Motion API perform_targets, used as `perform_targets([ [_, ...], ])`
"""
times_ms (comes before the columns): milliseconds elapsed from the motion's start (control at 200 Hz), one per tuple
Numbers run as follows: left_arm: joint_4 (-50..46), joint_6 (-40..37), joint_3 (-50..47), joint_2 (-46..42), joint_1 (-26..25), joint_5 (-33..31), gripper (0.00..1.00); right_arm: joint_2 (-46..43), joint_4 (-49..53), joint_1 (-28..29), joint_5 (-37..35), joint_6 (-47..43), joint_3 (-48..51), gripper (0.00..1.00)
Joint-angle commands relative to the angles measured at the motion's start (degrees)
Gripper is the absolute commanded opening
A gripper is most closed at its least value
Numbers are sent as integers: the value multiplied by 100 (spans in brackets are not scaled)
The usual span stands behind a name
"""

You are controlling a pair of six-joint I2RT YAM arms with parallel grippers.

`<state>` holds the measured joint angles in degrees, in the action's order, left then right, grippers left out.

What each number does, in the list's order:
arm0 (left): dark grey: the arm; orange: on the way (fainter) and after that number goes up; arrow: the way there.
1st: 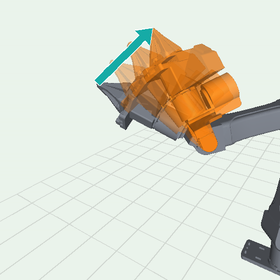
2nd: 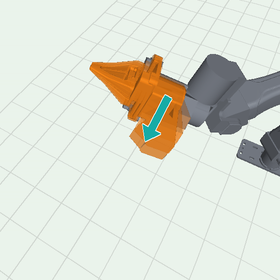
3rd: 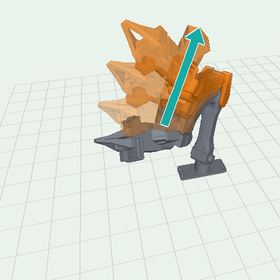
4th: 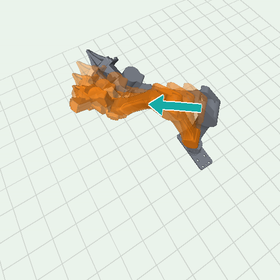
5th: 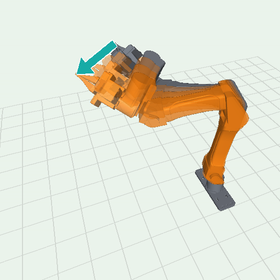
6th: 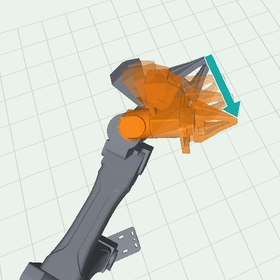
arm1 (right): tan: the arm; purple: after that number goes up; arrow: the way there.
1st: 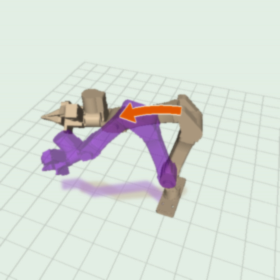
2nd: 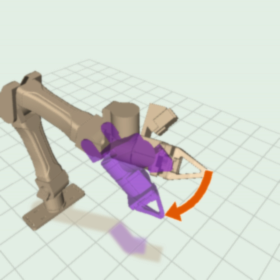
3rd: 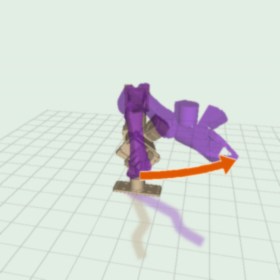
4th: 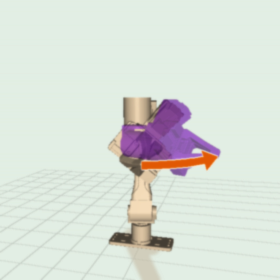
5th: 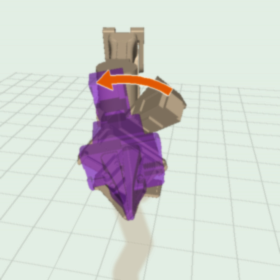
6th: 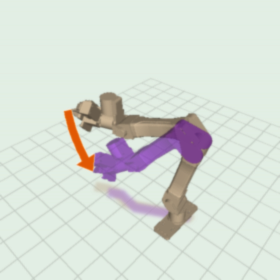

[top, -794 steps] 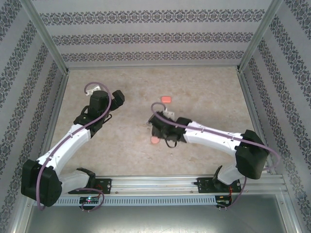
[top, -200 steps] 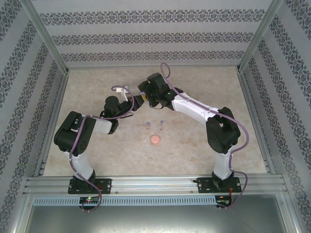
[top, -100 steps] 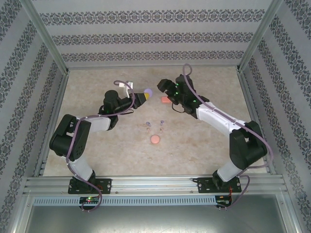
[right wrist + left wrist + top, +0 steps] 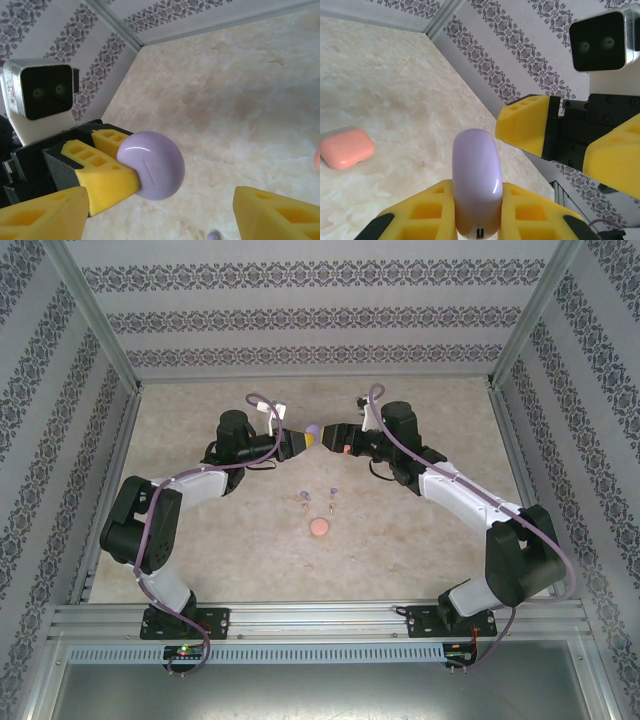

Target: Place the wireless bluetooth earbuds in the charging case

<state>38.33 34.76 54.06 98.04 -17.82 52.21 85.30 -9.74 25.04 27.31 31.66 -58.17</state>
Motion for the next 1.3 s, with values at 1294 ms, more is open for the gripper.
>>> perform_targets([
  [1294,-197,-132,159,-557,31,608,0,-27,-687,-106,714,88,248,62],
])
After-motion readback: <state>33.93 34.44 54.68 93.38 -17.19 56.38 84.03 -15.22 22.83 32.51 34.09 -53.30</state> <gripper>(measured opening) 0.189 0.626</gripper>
